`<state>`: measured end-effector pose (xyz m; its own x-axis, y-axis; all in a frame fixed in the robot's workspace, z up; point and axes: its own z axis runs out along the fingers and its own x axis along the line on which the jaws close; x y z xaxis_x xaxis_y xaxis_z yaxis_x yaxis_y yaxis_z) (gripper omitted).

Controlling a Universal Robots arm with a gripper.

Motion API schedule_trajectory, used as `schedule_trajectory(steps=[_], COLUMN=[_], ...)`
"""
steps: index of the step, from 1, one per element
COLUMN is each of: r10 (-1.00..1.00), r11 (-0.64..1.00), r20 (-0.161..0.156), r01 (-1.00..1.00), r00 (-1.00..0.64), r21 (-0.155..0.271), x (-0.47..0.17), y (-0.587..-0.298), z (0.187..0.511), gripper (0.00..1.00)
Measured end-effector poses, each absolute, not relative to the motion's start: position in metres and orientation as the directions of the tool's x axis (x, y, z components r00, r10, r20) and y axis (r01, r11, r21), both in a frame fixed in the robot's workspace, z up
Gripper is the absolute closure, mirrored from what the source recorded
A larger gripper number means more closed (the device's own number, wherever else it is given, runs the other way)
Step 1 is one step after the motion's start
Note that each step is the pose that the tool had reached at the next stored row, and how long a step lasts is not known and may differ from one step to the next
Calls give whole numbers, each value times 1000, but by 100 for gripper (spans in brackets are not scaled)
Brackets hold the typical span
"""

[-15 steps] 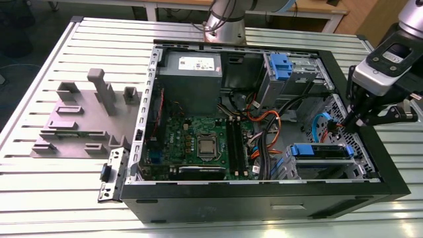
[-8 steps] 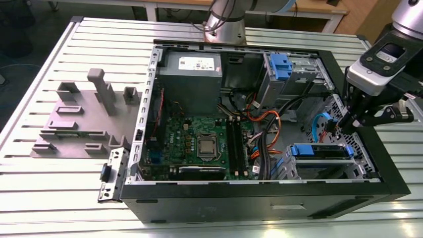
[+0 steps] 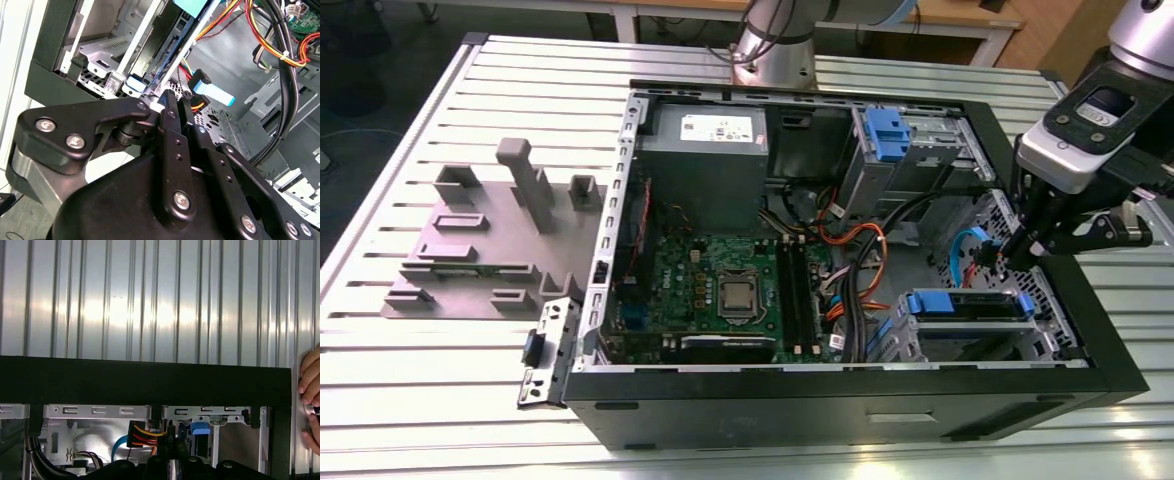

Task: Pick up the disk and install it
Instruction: 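Insert the first disk wire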

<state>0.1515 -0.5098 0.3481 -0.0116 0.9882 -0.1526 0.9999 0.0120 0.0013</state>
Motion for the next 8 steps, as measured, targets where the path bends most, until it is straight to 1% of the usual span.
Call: schedule_trajectory(steps=[7, 8], r10=[988, 989], r11=[12, 12], r20=[-152, -148], r01=[1000, 1000], r00=[-12, -11], r21=[1, 2], x=[151, 151], y=[-510, -510], z=[348, 348], gripper=[83, 83])
